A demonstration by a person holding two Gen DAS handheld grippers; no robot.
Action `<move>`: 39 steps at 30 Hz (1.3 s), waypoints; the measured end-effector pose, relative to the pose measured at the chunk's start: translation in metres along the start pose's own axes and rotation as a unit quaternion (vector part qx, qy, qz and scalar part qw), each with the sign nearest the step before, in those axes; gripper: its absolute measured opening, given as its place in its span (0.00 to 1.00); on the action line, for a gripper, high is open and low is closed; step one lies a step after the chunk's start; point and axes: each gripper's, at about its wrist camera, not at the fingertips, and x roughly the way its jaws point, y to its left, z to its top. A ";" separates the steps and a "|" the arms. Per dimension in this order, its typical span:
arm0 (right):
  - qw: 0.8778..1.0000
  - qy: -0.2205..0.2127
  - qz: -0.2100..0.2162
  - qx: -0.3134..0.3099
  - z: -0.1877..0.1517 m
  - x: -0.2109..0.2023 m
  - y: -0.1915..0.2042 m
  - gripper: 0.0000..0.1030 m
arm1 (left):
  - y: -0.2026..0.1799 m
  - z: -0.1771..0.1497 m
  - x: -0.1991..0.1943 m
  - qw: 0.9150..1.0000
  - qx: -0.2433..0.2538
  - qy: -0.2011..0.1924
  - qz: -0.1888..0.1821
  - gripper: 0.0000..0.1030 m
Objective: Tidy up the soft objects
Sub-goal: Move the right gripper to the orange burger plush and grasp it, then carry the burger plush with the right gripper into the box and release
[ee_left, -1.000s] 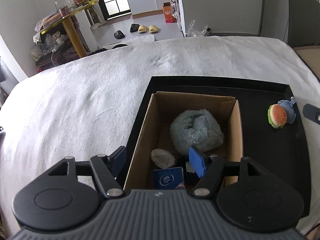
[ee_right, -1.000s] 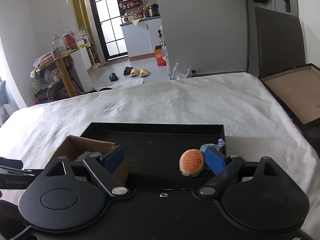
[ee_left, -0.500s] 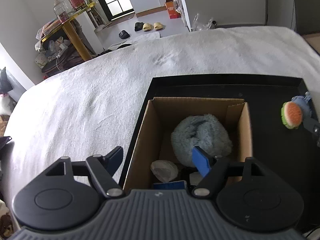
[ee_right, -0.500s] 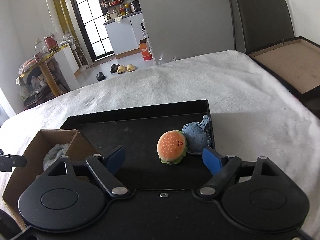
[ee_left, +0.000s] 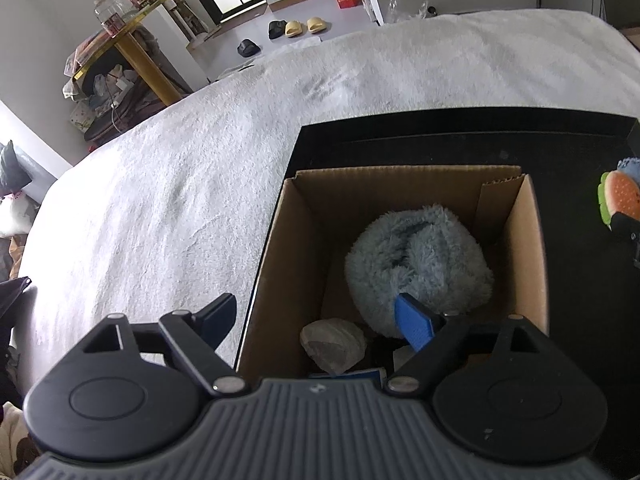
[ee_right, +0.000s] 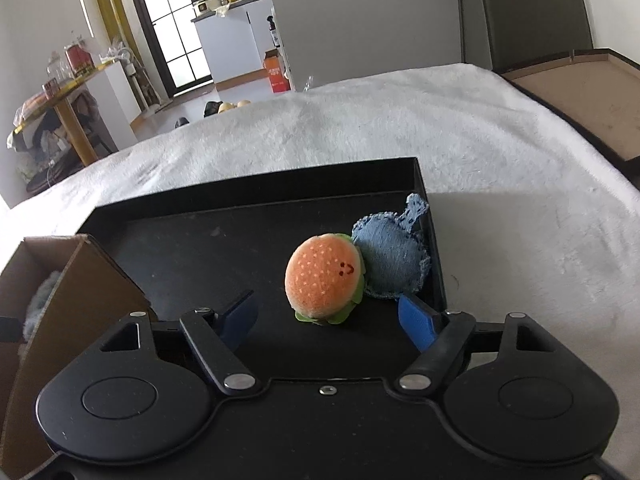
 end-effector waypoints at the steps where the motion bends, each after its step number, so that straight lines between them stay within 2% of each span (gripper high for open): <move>1: 1.000 -0.001 0.001 -0.002 0.000 0.002 0.001 0.74 | -0.001 0.000 0.001 1.000 0.002 0.003 0.000 0.83; 4: 1.000 0.002 0.002 -0.007 -0.001 0.010 0.001 0.69 | -0.003 0.000 0.002 1.000 0.011 0.004 -0.002 0.83; 7: 1.000 0.011 -0.002 -0.009 -0.002 0.017 -0.001 0.61 | 0.000 0.000 0.001 1.000 0.011 0.005 -0.003 0.83; 10: 1.000 0.009 -0.014 -0.022 -0.005 0.021 -0.001 0.40 | 0.003 -0.001 0.000 1.000 0.006 0.005 -0.002 0.83; 11: 0.999 0.008 -0.016 -0.028 -0.005 0.020 0.000 0.28 | 0.005 -0.002 -0.001 1.000 0.004 0.004 -0.002 0.83; 17: 1.000 0.010 -0.017 -0.023 -0.008 0.006 -0.001 0.24 | 0.015 -0.011 -0.014 1.000 -0.005 -0.001 -0.010 0.83; 39: 0.999 -0.017 -0.022 -0.023 -0.016 -0.095 0.012 0.23 | 0.066 -0.041 -0.059 0.996 -0.046 -0.032 -0.071 0.83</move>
